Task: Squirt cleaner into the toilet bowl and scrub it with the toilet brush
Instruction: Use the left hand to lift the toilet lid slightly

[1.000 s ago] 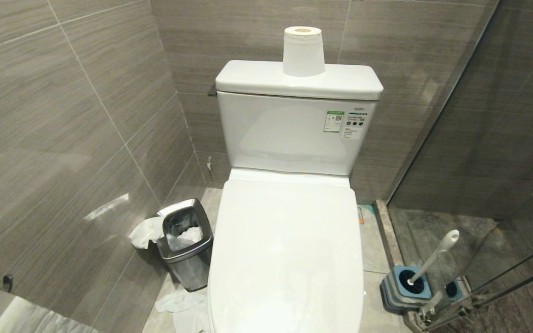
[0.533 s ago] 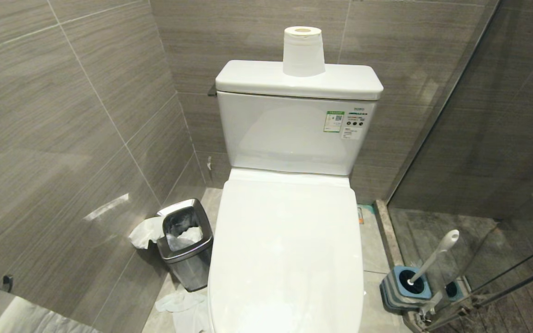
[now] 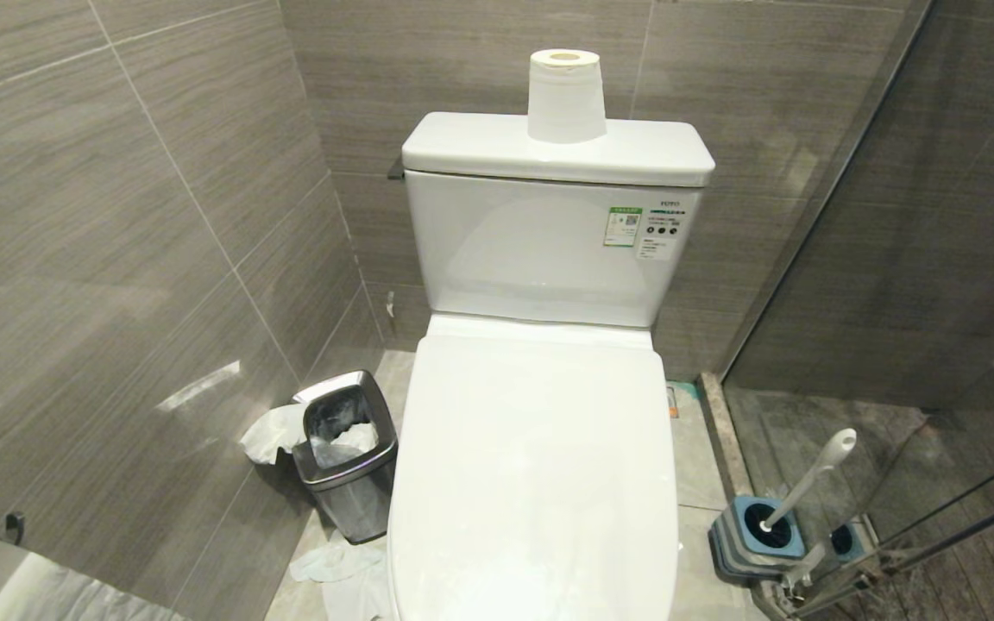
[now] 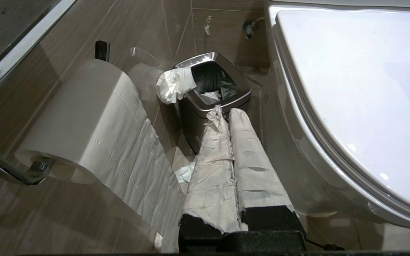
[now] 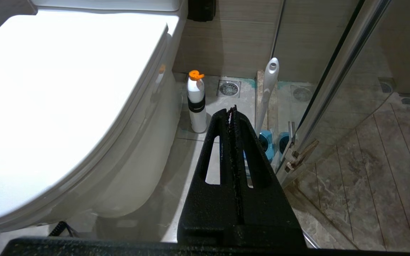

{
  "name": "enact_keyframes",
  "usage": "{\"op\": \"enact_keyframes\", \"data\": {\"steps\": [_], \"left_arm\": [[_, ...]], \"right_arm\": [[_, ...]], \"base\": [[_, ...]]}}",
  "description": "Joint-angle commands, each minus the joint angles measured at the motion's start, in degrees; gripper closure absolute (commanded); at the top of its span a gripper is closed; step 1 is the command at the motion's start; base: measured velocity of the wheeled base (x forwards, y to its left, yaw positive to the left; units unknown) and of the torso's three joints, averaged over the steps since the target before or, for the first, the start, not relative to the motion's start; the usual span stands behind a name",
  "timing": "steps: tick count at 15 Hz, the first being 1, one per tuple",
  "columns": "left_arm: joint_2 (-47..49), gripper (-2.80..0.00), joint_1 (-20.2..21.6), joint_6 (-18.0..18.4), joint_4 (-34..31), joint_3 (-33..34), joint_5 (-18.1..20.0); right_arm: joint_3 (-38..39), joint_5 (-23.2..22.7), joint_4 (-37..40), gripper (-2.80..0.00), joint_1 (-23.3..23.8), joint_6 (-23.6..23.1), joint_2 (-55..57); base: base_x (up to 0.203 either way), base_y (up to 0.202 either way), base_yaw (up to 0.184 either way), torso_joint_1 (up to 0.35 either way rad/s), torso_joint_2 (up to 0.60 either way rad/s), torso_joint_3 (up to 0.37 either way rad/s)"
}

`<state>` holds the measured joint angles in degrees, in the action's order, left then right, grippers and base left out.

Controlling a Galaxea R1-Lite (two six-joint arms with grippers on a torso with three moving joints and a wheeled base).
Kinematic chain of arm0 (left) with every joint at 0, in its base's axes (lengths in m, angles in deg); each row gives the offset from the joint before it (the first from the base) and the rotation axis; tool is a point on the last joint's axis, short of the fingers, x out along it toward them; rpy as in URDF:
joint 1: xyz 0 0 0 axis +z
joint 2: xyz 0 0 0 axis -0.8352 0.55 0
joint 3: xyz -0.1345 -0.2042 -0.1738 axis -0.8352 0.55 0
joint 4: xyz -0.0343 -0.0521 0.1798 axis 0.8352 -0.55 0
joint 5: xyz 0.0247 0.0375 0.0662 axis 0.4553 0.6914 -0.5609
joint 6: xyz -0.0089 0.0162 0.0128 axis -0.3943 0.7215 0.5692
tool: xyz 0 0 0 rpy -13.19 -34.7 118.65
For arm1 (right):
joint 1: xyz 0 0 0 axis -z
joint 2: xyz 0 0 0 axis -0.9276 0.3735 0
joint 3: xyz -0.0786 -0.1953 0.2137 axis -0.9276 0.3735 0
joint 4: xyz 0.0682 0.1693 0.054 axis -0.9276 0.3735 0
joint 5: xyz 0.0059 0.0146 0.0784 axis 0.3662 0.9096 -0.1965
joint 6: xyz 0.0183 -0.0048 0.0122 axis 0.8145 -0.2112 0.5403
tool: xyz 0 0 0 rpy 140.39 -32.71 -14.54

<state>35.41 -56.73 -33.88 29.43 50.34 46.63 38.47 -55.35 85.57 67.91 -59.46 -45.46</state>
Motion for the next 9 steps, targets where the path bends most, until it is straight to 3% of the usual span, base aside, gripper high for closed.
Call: {"op": "enact_keyframes", "data": {"steps": [1,9], "left_arm": [[0.00,0.00,0.01,0.01,0.00,0.17,0.01],[0.00,0.00,0.01,0.01,0.00,0.18,0.01]], "right_arm": [[0.05,0.02,0.00,0.00,-0.02,0.05,0.02],[-0.01,0.02,0.00,0.00,-0.02,0.05,0.02]], "base": [[0.000,0.000,0.000,0.000,0.00,0.000],[0.000,0.000,0.000,0.000,0.00,0.000]]}}
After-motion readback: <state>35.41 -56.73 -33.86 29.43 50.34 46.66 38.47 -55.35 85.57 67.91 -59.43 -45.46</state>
